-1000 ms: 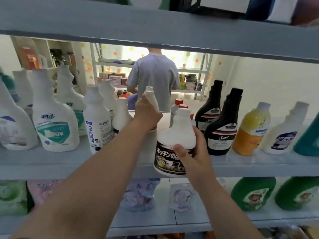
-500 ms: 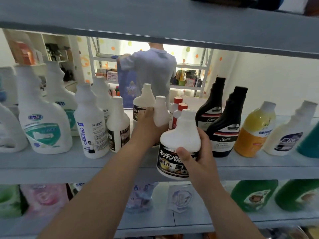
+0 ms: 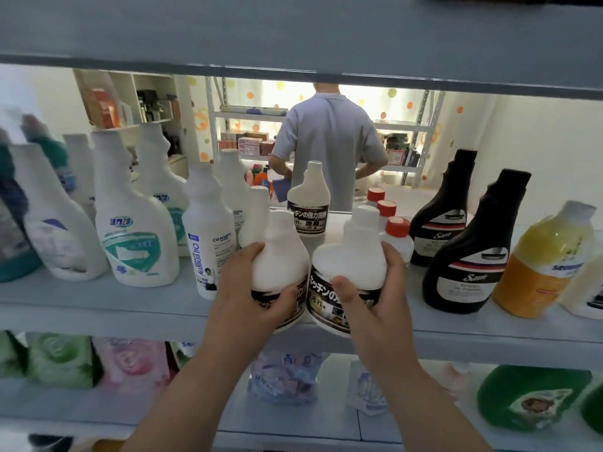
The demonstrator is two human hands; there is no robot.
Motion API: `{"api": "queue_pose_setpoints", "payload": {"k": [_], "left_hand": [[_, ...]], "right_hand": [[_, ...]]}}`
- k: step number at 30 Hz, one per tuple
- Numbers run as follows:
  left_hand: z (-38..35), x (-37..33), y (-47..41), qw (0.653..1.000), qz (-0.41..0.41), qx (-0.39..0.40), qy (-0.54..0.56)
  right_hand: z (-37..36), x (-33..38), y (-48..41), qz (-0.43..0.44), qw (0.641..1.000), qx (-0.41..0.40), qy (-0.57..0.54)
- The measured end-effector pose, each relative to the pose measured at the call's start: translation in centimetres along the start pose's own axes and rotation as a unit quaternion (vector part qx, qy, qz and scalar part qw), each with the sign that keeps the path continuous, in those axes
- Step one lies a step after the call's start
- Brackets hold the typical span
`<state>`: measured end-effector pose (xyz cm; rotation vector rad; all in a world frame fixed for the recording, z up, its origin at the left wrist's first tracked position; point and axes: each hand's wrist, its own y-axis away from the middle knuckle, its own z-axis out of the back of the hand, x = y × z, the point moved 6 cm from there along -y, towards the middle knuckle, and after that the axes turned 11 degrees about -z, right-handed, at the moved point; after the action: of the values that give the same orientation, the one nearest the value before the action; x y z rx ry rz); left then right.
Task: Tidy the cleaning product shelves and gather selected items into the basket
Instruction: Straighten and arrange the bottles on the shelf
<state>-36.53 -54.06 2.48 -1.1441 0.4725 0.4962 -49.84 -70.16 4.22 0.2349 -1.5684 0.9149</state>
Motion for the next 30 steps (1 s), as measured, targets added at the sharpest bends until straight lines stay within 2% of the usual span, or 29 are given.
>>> {"api": "queue_pose_setpoints", "payload": {"k": [7, 12, 20, 29, 30], "left_hand": [[2.7, 1.5, 0.3, 0.996, -0.034, -0.023, 0.079], [2.4, 2.3, 0.4, 0.992, -0.045, -0.010, 0.115], [2.4, 3.2, 0.2, 0.990, -0.052, 0.007, 0.128], [2.4, 3.1, 0.2, 0.988, -0.054, 0.012, 0.145], [2.4, 3.1, 0.2, 0.988, -0.054, 0.015, 0.144]], "right_hand": [[-3.5, -1.7, -2.2, 0.001, 0.996, -0.036, 0.076], [-5.3, -3.5, -5.0, -0.037, 0.988, -0.039, 0.145], [-8.4, -4.4, -10.1, -0.159, 0.955, 0.036, 0.249], [-12.3, -4.6, -13.0, -0.156, 0.942, 0.126, 0.269], [-12.5, -5.0, -13.0, -0.167, 0.945, 0.134, 0.245]]}}
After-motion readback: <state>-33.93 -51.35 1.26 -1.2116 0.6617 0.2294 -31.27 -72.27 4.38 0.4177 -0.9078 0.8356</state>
